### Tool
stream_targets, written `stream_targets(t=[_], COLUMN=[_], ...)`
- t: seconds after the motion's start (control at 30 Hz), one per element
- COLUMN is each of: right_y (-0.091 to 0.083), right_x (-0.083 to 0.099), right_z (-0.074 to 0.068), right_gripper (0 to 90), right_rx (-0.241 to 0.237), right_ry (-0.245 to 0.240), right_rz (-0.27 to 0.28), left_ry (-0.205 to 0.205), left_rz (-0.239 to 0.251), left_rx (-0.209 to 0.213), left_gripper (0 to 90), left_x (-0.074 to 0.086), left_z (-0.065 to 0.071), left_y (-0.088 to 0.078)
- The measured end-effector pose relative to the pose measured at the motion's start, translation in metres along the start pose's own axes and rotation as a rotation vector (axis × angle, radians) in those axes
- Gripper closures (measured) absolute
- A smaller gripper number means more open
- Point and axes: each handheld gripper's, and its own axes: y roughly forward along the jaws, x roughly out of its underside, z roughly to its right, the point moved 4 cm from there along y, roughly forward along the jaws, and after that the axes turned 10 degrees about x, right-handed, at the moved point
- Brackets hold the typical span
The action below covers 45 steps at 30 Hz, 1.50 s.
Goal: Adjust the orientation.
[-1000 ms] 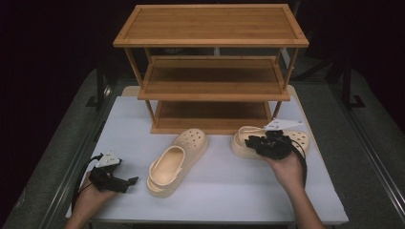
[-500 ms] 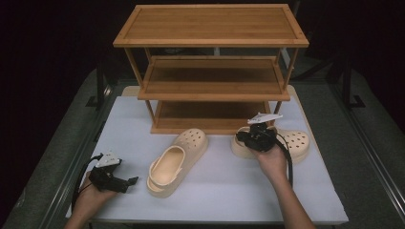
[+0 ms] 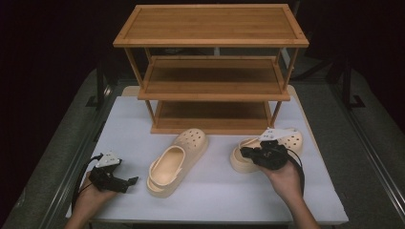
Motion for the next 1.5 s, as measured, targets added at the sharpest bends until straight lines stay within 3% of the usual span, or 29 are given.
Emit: stream_targets(t=[0.33,0.43,0.57,0.67,0.83,1.03,1.13,1.17,1.33,1.5], right_y=[-0.041,-0.044,-0.044,-0.051,-0.058,-0.05,-0.046,-0.045,-0.036,-0.031], right_x=[0.033,0.037,0.034,0.029,0.023,0.017,0.015,0.013,0.012,0.016], right_z=[-0.017,-0.017,-0.015,-0.007,0.021,0.054,0.062,0.063,0.068,0.074], right_gripper=[85.3,84.0,73.6,70.7,65.9,65.6,67.7,66.1,66.2,78.2], right_rx=[-0.014,-0.019,-0.002,0.031,0.133,0.21,0.197,0.213,0.234,0.241], right_ry=[-0.029,-0.025,-0.018,-0.003,0.038,0.094,0.116,0.108,0.098,0.092], right_rz=[0.001,0.011,0.032,0.052,0.069,0.068,0.088,0.09,0.051,0.056], left_ry=[0.001,0.001,0.0,0.0,0.0,0.0,0.0,0.0,0.0,0.001], left_rz=[0.0,-0.001,0.0,0.0,0.0,0.0,0.0,0.0,0.0,-0.002], left_rx=[-0.001,-0.001,-0.001,0.0,-0.001,-0.001,-0.001,-0.001,0.0,0.0], left_gripper=[1.0,1.0,1.0,1.0,1.0,1.0,1.0,1.0,1.0,1.0], left_x=[0.0,0.0,0.0,0.0,0.0,0.0,0.0,0.0,0.0,0.0], left_z=[0.0,0.0,0.0,0.0,0.0,0.0,0.0,0.0,0.0,0.0], left_y=[0.0,0.0,0.0,0.0,0.0,0.0,0.0,0.0,0.0,0.0])
